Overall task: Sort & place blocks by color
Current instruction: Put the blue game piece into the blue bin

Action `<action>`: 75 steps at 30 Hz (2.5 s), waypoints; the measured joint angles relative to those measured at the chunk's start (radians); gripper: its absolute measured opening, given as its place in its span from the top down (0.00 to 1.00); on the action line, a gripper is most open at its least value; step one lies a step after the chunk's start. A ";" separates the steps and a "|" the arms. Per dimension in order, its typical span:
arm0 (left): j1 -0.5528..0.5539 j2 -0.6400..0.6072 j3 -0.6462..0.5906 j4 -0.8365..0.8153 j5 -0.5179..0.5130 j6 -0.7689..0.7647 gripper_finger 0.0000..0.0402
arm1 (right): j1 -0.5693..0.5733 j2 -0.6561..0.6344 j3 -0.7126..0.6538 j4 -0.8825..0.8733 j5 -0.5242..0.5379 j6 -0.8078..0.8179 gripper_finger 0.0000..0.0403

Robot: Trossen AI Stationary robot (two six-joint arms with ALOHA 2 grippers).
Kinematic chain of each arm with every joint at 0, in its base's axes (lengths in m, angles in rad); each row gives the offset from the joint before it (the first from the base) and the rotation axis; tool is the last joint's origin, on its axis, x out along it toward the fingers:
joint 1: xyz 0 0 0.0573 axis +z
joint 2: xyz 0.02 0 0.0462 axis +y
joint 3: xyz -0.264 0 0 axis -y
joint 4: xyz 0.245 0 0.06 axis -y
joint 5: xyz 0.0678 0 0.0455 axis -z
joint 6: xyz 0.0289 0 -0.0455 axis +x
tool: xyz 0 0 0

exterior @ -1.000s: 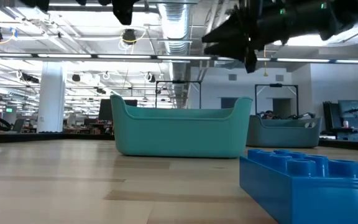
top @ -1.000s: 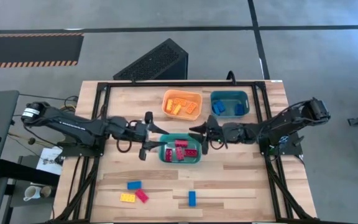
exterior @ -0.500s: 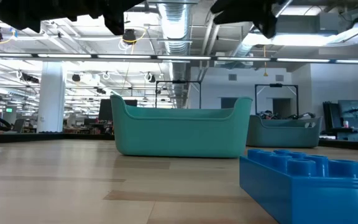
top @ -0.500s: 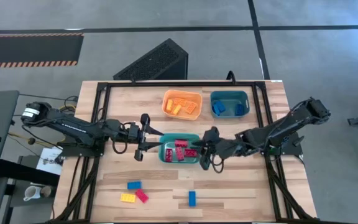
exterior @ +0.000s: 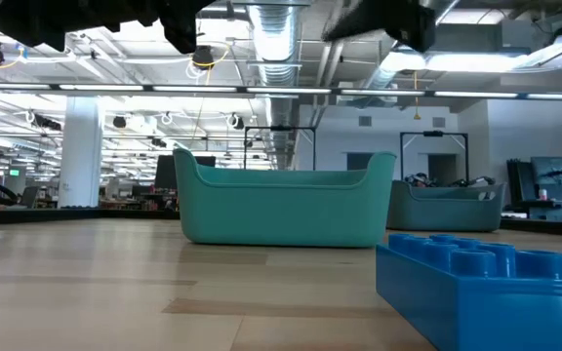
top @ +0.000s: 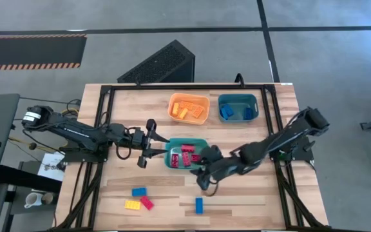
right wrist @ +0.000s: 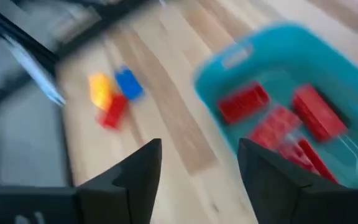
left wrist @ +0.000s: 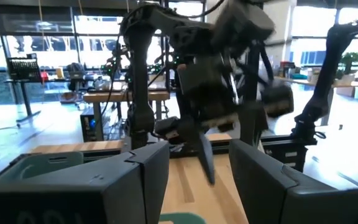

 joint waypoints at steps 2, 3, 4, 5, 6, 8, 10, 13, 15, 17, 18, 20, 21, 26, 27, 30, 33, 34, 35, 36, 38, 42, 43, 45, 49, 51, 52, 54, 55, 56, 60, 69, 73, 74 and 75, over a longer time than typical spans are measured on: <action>0.000 0.000 0.000 0.000 0.000 -0.004 0.62 | -0.001 0.061 0.070 -0.111 -0.035 0.018 0.41; 0.000 0.000 0.000 0.001 0.000 -0.004 0.62 | 0.000 0.090 0.100 -0.157 -0.060 0.028 0.41; 0.000 0.000 0.000 0.001 0.000 -0.004 0.62 | 0.001 0.117 0.129 -0.204 -0.092 0.042 0.41; 0.000 0.000 0.000 0.002 0.000 -0.005 0.62 | 0.002 0.139 0.155 -0.233 -0.126 0.058 0.41; 0.000 0.000 0.000 0.001 0.000 -0.005 0.62 | 0.003 0.163 0.185 -0.257 -0.162 0.073 0.41; 0.000 0.000 0.000 0.002 0.000 -0.006 0.62 | 0.006 0.204 0.233 -0.289 -0.234 0.099 0.41; 0.000 0.000 0.000 0.001 0.000 -0.013 0.62 | 0.018 0.246 0.270 -0.310 -0.277 0.127 0.41; 0.000 0.000 0.000 0.001 0.019 -0.040 0.62 | 0.034 0.298 0.299 -0.308 -0.305 0.189 0.41; 0.000 0.000 0.000 0.000 0.034 -0.052 0.62 | 0.050 0.332 0.305 -0.304 -0.326 0.297 0.41; 0.000 0.000 0.000 0.001 0.039 -0.060 0.62 | 0.065 0.373 0.305 -0.294 -0.364 0.396 0.41; 0.000 0.000 0.000 0.000 0.040 -0.067 0.62 | 0.071 0.393 0.305 -0.281 -0.384 0.424 0.41; 0.000 0.000 0.000 0.001 0.040 -0.088 0.62 | 0.079 0.430 0.305 -0.272 -0.436 0.458 0.41; 0.000 0.000 0.000 0.000 0.040 -0.094 0.62 | 0.080 0.447 0.304 -0.265 -0.466 0.472 0.41; 0.000 0.000 0.000 -0.006 0.043 -0.131 0.62 | 0.080 0.501 0.304 -0.264 -0.531 0.571 0.41; 0.000 0.000 0.000 -0.008 0.043 -0.139 0.62 | 0.084 0.504 0.304 -0.265 -0.524 0.587 0.41; -0.002 0.000 0.000 -0.019 0.043 -0.150 0.62 | 0.093 0.501 0.304 -0.261 -0.504 0.608 0.41; -0.009 0.000 0.000 -0.025 0.043 -0.154 0.62 | 0.099 0.500 0.304 -0.269 -0.457 0.621 0.41; -0.012 0.000 0.000 -0.026 0.043 -0.154 0.62 | 0.102 0.499 0.303 -0.263 -0.446 0.624 0.41; -0.016 0.000 0.000 -0.027 0.043 -0.154 0.62 | 0.100 0.499 0.304 -0.255 -0.445 0.634 0.41; -0.020 0.000 0.000 -0.028 0.043 -0.154 0.62 | 0.097 0.499 0.304 -0.255 -0.445 0.642 0.41; -0.026 0.000 0.000 -0.029 0.043 -0.154 0.62 | 0.097 0.500 0.304 -0.260 -0.444 0.647 0.41; -0.032 0.000 0.000 -0.036 0.042 -0.154 0.62 | 0.098 0.500 0.304 -0.258 -0.409 0.669 0.40; -0.032 0.000 0.000 -0.041 0.042 -0.154 0.62 | 0.098 0.500 0.304 -0.259 -0.401 0.670 0.40; -0.032 0.000 0.000 -0.048 0.042 -0.154 0.62 | 0.098 0.500 0.304 -0.260 -0.394 0.671 0.40; -0.032 0.000 0.000 -0.054 0.042 -0.154 0.62 | 0.090 0.530 0.303 -0.262 -0.392 0.676 0.40; -0.032 0.000 0.000 -0.055 0.042 -0.154 0.62 | 0.090 0.536 0.305 -0.267 -0.413 0.680 0.40; -0.032 0.000 0.000 -0.055 0.042 -0.152 0.62 | 0.091 0.552 0.307 -0.261 -0.426 0.680 0.40; -0.032 0.000 0.000 -0.063 0.041 -0.147 0.62 | 0.089 0.558 0.307 -0.281 -0.456 0.676 0.40; -0.032 0.000 0.000 -0.063 0.037 -0.147 0.62 | 0.089 0.558 0.308 -0.298 -0.461 0.673 0.40; -0.032 0.000 0.000 -0.064 0.035 -0.147 0.62 | 0.089 0.559 0.307 -0.312 -0.458 0.672 0.40; -0.032 0.000 0.000 -0.068 0.033 -0.147 0.62 | 0.089 0.544 0.307 -0.375 -0.441 0.656 0.40; -0.032 0.000 0.000 -0.071 0.033 -0.146 0.62 | 0.095 0.539 0.304 -0.399 -0.448 0.635 0.41; -0.032 0.000 0.000 -0.073 0.033 -0.146 0.62 | 0.099 0.539 0.303 -0.401 -0.453 0.644 0.43; -0.032 0.000 0.000 -0.075 0.033 -0.146 0.62 | 0.099 0.539 0.303 -0.403 -0.464 0.648 0.44; -0.032 0.000 0.000 -0.078 0.033 -0.146 0.62 | 0.099 0.539 0.303 -0.404 -0.475 0.652 0.45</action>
